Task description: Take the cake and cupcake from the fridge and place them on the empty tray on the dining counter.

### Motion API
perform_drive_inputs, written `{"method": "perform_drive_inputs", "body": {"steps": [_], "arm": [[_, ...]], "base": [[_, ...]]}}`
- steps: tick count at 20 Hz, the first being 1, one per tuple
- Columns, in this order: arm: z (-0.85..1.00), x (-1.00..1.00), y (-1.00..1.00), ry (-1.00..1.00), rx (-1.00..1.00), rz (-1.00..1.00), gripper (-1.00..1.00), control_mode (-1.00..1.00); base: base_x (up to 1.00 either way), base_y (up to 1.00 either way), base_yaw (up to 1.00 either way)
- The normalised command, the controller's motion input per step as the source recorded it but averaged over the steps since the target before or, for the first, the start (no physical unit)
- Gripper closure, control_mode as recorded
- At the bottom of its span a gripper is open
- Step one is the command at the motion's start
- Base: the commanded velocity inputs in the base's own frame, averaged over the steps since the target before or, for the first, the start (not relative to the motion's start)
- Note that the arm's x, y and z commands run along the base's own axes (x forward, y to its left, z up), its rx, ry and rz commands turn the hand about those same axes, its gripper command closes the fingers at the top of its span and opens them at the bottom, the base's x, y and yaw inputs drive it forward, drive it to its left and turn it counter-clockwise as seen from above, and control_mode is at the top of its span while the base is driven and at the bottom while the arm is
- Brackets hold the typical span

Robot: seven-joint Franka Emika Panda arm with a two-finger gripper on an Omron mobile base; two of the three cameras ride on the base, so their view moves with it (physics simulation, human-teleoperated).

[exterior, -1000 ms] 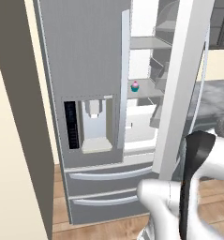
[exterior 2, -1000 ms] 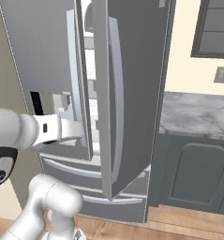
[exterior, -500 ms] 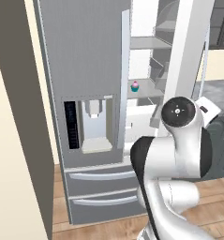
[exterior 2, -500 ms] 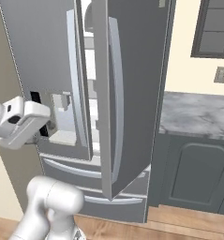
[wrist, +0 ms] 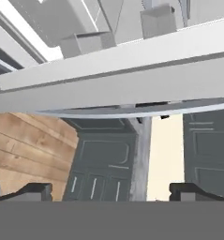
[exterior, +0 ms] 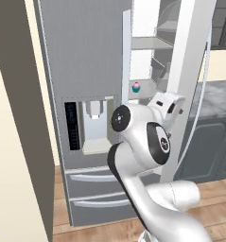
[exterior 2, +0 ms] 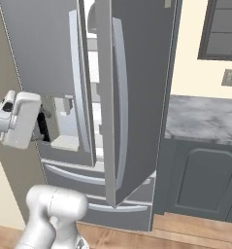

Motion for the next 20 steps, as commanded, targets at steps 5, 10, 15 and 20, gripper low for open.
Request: {"method": "perform_drive_inputs", "body": {"steps": [5, 10, 15, 20], "arm": [[0.00, 0.78, 0.00, 0.27, -0.09, -0.01, -1.00, -1.00], [0.00, 0.41, 0.00, 0.06, 0.00, 0.00, -1.00, -1.00], [0.00, 0.36, 0.00, 0.02, 0.00, 0.00, -1.00, -1.00], [0.00, 0.61, -0.13, 0.00, 0.00, 0.00, -1.00, -1.00]], "base": [[0.00, 0.00, 0.00], [0.00, 0.00, 0.00], [0.00, 0.00, 0.00], [0.00, 0.00, 0.00]]}}
